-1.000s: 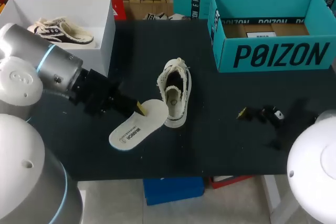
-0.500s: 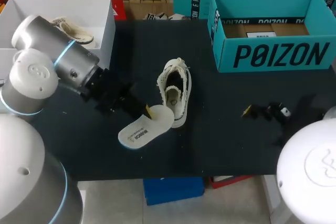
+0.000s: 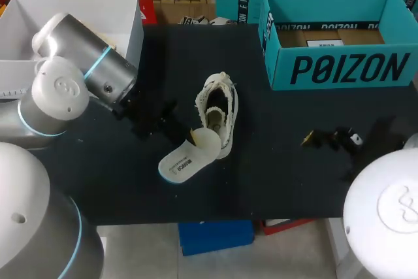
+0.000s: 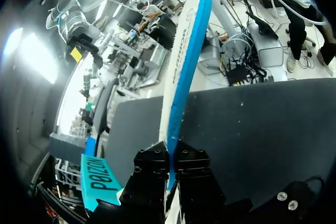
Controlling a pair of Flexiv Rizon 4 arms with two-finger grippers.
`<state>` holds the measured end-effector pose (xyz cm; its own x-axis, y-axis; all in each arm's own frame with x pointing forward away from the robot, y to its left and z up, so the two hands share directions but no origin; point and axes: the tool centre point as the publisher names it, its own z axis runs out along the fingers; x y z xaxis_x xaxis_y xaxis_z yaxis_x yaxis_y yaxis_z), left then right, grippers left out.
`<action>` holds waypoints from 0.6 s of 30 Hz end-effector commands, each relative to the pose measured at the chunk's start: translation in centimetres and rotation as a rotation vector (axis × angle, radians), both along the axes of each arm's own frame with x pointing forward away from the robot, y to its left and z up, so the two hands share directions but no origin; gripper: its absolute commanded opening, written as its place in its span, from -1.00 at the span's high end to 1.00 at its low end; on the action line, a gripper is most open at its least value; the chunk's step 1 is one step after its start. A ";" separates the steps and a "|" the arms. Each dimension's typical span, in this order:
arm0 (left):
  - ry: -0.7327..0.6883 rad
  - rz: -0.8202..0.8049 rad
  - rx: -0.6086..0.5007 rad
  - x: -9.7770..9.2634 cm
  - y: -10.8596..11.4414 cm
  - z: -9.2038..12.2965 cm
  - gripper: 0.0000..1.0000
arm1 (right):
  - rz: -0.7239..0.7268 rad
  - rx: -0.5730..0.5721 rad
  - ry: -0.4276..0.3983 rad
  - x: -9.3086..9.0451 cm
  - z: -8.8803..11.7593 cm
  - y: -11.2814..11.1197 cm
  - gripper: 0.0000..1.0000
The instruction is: Take the shoe out of the shoebox, open the shoe tongue, remove and reinsert the insole, then place the shoe into the shoebox
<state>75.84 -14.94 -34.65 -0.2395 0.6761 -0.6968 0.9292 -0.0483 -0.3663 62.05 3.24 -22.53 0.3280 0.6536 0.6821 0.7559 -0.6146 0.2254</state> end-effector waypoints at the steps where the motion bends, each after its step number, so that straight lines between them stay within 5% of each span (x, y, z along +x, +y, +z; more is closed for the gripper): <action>1: 0.002 -0.006 0.012 1.0 -1.0 -0.5 1.00 | 0.054 0.046 0.055 -0.3 -0.2 -0.6 -1.00; 18: -0.030 -0.014 0.083 4.4 -2.1 -2.1 1.00 | 0.054 0.046 0.055 -0.3 -0.2 -0.6 -1.00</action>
<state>79.47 -16.35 -36.77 -0.2128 0.7252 -0.6548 0.9400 -0.0309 -0.3398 62.05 3.23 -22.53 0.3281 0.6536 0.6820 0.7559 -0.6146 0.2254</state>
